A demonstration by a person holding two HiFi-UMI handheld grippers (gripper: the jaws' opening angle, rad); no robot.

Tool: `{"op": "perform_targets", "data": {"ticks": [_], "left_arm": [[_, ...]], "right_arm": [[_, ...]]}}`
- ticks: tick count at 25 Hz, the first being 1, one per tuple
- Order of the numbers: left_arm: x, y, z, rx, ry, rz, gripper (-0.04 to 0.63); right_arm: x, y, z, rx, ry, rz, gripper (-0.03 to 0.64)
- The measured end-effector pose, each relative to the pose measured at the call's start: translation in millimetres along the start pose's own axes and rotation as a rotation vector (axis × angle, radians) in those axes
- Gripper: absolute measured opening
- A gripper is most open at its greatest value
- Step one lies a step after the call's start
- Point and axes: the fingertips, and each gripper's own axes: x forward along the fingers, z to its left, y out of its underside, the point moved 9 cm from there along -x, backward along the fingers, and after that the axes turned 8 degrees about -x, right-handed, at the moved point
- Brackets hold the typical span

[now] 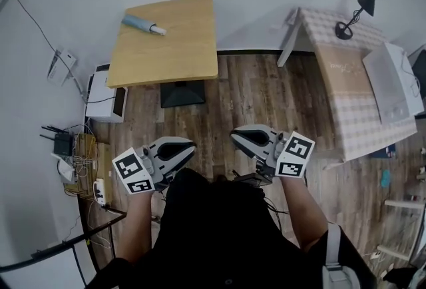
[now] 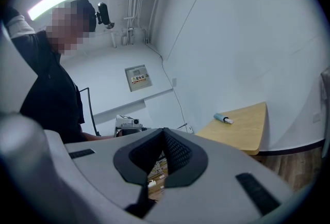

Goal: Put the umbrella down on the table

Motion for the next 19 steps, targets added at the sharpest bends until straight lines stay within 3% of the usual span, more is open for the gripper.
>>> {"op": "perform_targets", "data": {"ticks": [5,12,19], "left_arm": [[7.3,-6.3,2.8,0.021,0.028,0.044,0.011],[26.2,-27.7,-3.8,0.063,0.063,0.039,0.011],[14.6,-26.7,6.6,0.04,0.026,0.06,0.011]], "right_arm": [[-4.6,0.7,6.0,-0.014,0.043,-0.064,0.018],[-18.9,0.8,11.1,-0.021,0.063,-0.057,0.018],[-2.2,-15.1,9.1,-0.055,0.062,-0.103,0.018]]}}
